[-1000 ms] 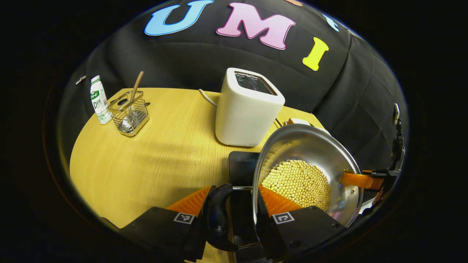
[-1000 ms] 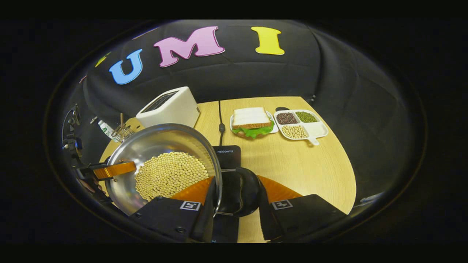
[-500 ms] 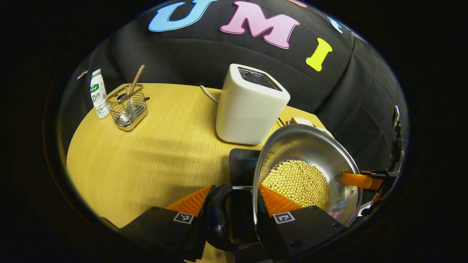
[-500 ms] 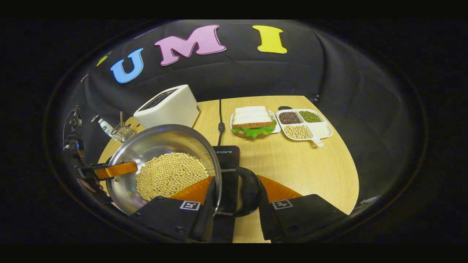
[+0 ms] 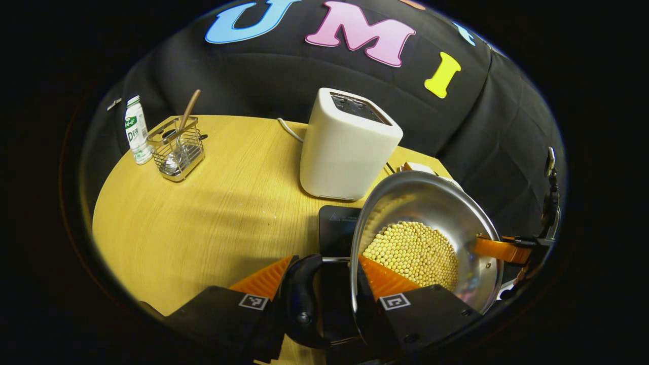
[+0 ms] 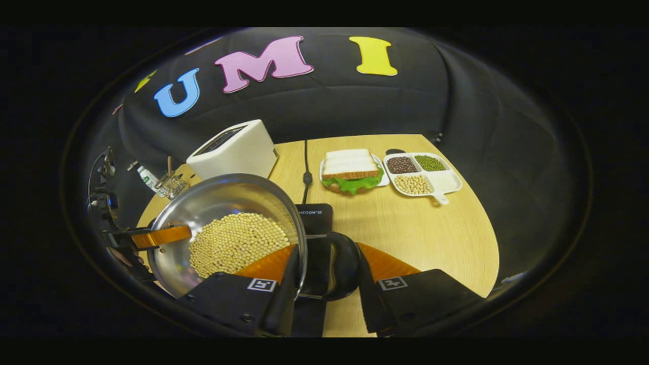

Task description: First push the handle of the pot to place it horizontally, then grasp the pot with both hands and set it on the induction cooktop.

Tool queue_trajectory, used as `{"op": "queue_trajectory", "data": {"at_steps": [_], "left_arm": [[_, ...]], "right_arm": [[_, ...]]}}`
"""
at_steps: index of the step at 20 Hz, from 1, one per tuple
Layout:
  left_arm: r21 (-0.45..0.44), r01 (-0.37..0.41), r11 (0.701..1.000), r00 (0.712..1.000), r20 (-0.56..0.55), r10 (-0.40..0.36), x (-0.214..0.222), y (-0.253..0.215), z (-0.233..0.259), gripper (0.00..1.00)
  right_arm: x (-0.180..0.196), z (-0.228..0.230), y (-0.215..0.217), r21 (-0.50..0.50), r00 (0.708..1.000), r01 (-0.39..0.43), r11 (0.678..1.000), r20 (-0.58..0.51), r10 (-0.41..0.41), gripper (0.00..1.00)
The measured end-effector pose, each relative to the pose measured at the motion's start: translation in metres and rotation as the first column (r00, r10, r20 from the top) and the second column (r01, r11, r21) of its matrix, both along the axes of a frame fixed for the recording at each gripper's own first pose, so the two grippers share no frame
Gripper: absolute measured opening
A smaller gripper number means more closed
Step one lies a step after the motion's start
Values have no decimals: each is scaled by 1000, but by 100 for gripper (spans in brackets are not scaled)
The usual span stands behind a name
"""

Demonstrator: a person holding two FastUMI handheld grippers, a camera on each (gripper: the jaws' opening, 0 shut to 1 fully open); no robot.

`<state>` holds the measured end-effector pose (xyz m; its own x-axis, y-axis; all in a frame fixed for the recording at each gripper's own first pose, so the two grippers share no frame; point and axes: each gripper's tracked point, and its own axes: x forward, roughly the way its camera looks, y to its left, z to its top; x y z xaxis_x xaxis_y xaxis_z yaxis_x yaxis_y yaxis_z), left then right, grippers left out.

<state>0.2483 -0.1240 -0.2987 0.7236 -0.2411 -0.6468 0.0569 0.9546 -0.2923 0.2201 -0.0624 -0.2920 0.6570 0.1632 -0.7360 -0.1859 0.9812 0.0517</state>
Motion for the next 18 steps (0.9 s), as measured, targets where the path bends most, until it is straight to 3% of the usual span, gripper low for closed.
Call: {"op": "queue_trajectory", "data": {"at_steps": [1, 5, 6, 7, 9, 10, 12, 15, 18], "left_arm": [[1, -1, 1000, 1000, -15, 1, -2, 0, -1, 66], [-10, -24, 1000, 999, -39, 23, -5, -2, -4, 69], [-3, -30, 1000, 998, -47, 30, -5, -1, -7, 74], [12, -36, 999, 998, -54, 37, -8, 1, -7, 77], [40, -66, 997, 997, -41, 67, -10, 9, 0, 97], [43, -82, 996, 996, -26, 83, -11, 11, 4, 96], [32, -113, 993, 994, 5, 113, -19, 16, 24, 96], [63, -145, 987, 985, 105, 138, -30, 30, 69, 96], [82, -180, 980, 958, 241, 156, -47, 40, 131, 96]], "right_arm": [[-1, 0, 0, 0, 1000, 1, 1000, -1, -1, 55], [-1, 0, 1, 6, 1000, -5, 1000, -3, 5, 60], [-2, 0, 1, 10, 1000, -7, 1000, -9, 7, 56], [-6, -5, 2, 13, 1000, -12, 1000, -28, 13, 62], [-9, -5, -2, 6, 999, -18, 1000, -41, 18, 69], [-9, -2, -3, 1, 999, -17, 1000, -32, 17, 73], [-11, 16, -5, 18, 1000, -2, 1000, 11, 2, 96], [-15, 58, -4, 58, 993, 29, 998, 112, -36, 99], [-26, 114, -9, 42, 962, 49, 998, 265, -58, 99]]}}
